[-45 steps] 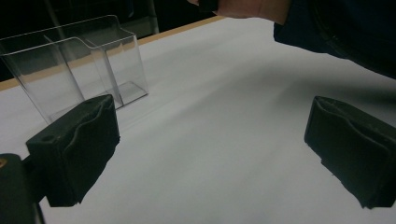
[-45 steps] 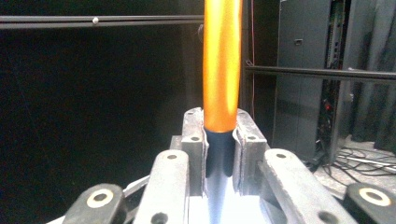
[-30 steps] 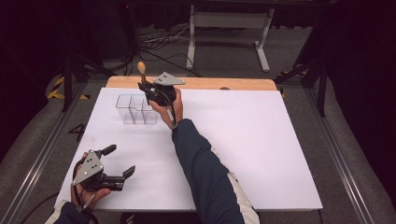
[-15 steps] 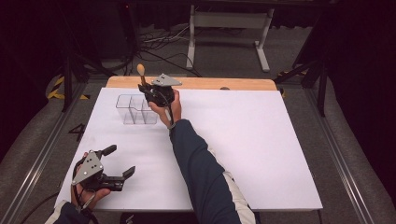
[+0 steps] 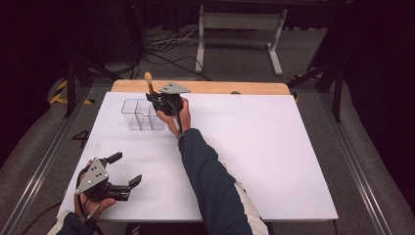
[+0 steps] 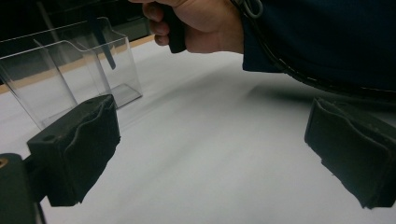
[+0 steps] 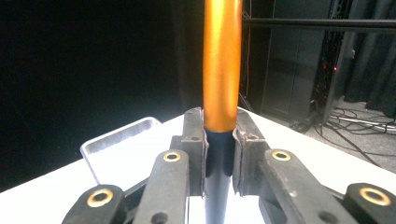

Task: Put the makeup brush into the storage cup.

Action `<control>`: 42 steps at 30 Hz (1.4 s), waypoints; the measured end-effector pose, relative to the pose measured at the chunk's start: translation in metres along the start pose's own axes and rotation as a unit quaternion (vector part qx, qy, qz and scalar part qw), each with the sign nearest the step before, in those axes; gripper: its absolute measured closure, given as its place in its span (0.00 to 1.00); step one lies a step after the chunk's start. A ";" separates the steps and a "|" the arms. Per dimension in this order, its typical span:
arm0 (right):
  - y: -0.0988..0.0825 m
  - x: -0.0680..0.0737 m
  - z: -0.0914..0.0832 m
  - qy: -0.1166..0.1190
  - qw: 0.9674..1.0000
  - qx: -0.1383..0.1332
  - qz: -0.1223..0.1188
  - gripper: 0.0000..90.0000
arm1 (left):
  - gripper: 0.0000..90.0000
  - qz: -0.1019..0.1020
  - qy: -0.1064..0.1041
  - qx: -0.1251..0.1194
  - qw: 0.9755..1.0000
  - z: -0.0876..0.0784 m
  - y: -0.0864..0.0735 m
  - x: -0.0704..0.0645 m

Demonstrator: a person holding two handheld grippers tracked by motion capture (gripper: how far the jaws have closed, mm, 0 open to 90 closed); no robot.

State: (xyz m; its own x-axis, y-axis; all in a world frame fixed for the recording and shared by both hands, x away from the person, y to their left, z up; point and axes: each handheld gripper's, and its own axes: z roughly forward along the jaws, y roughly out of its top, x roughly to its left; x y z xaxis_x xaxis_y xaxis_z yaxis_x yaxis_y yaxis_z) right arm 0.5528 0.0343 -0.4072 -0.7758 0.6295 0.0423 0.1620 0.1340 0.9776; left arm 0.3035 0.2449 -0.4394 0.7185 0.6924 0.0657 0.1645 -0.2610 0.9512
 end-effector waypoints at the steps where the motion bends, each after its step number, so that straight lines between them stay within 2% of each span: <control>1: 0.000 0.000 0.000 -0.001 1.000 0.001 -0.001 0.87 | 0.05 0.000 0.000 0.000 1.000 0.000 0.000 0.000; 10: 0.002 0.001 -0.002 -0.002 1.000 0.006 -0.009 0.85 | 0.05 0.002 0.001 0.003 1.000 0.001 0.000 0.000; 11: 0.002 0.001 -0.002 -0.004 1.000 0.004 -0.012 0.74 | 0.05 0.001 0.001 0.003 1.000 0.001 0.000 0.000; 12: 0.002 0.001 -0.002 -0.004 1.000 0.004 -0.012 0.74 | 0.05 0.001 0.001 0.003 1.000 0.001 0.000 0.000; 14: 0.004 0.000 -0.004 -0.020 1.000 0.009 -0.016 0.64 | 0.05 0.002 0.000 0.006 1.000 0.002 -0.001 0.000; 17: 0.003 -0.001 -0.010 -0.024 0.999 0.015 -0.017 0.47 | 0.05 0.003 0.000 0.009 1.000 0.002 -0.001 0.000; 18: 0.003 -0.002 -0.012 -0.026 0.999 0.014 -0.016 0.46 | 0.05 0.002 0.000 0.009 1.000 0.002 -0.001 0.001; 21: 0.004 -0.004 -0.025 -0.031 0.999 0.007 -0.016 0.42 | 0.05 0.002 0.003 0.006 1.000 0.002 -0.001 0.001; 26: 0.013 -0.007 -0.048 -0.044 0.998 0.003 -0.037 0.38 | 0.04 0.005 0.005 0.009 1.000 0.002 0.000 0.000; 29: 0.022 -0.010 -0.065 -0.055 0.998 -0.003 -0.040 0.38 | 0.04 0.006 0.006 0.009 1.000 0.002 0.000 0.000; 30: 0.022 -0.010 -0.065 -0.055 0.998 -0.003 -0.040 0.38 | 0.04 0.007 0.007 0.009 1.000 0.001 0.000 0.000; 33: 0.032 -0.011 -0.084 -0.069 0.996 -0.010 -0.056 0.34 | 0.04 0.008 0.008 0.007 1.000 0.000 0.000 0.000; 34: 0.032 -0.011 -0.084 -0.069 0.996 -0.010 -0.056 0.34 | 0.04 0.009 0.009 0.005 1.000 0.000 0.000 0.001; 39: 0.037 -0.009 -0.108 -0.088 0.993 -0.008 -0.083 0.33 | 0.04 0.013 0.012 0.002 1.000 0.000 0.001 0.000; 42: 0.039 -0.009 -0.121 -0.095 0.992 -0.010 -0.087 0.32 | 0.04 0.016 0.011 0.005 1.000 0.001 0.001 -0.002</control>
State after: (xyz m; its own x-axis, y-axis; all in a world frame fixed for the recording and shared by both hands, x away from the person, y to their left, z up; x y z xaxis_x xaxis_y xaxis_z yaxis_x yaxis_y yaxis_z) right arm 0.4929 -0.0588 -0.3444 -0.6623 0.7309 -0.1645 0.0231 0.2394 0.9707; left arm 0.3030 0.2430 -0.4384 0.7079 0.6989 0.1022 0.1498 -0.2899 0.9453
